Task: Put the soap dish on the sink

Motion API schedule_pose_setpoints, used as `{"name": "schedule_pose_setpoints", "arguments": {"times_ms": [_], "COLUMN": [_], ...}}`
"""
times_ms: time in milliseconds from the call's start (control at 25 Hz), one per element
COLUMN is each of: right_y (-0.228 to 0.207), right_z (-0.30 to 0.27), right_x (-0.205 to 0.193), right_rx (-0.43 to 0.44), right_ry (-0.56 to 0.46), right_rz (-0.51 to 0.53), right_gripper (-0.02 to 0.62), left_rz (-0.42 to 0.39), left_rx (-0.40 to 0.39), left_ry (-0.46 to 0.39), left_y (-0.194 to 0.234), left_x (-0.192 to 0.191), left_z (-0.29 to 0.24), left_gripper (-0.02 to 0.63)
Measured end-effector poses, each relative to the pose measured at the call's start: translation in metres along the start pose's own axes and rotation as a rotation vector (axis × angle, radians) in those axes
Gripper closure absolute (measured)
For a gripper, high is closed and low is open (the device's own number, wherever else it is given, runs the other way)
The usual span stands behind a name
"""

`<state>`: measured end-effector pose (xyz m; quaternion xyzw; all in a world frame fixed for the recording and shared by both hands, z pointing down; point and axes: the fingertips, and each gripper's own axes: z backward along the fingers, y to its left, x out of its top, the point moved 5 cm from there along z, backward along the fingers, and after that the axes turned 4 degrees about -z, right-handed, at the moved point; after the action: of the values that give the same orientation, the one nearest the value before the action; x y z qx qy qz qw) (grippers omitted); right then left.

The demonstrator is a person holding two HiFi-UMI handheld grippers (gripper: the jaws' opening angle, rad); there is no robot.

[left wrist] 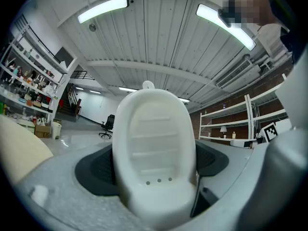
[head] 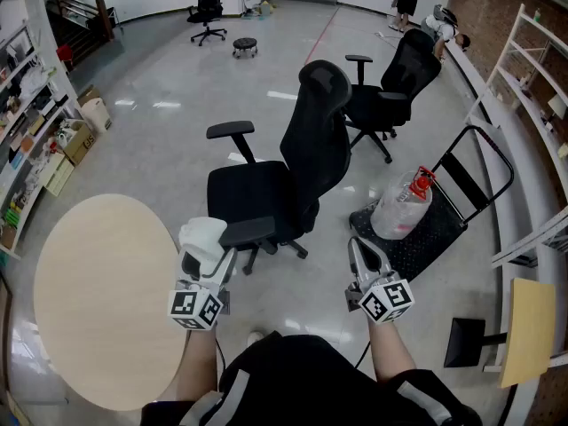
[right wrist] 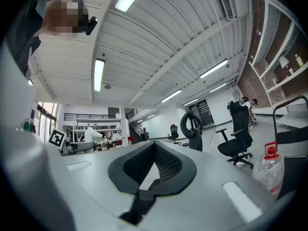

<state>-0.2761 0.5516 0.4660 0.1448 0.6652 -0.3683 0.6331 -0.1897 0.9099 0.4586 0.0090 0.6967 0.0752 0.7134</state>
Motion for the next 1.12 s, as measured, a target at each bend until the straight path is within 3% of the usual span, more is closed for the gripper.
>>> {"name": "schedule_pose_setpoints", "arguments": {"times_ms": [640, 1120], "right_y": [0.013, 0.026], "right_z": [-0.008, 0.013], "right_x": [0.004, 0.001], "right_rx": [0.021, -0.122], "right_ry": [-0.018, -0.048], "right_rz": [0.006, 0.006], "right_gripper": [0.589, 0.589], "left_rz": [0.004, 0.032], "left_rx": [-0.002, -0.104], "left_ry": [-0.026, -0.059], "left_y": [0.006, 0.017], "left_x": [0.006, 0.022], "left_z": [0.005, -0.005], "left_gripper": [0.147, 0.147]}}
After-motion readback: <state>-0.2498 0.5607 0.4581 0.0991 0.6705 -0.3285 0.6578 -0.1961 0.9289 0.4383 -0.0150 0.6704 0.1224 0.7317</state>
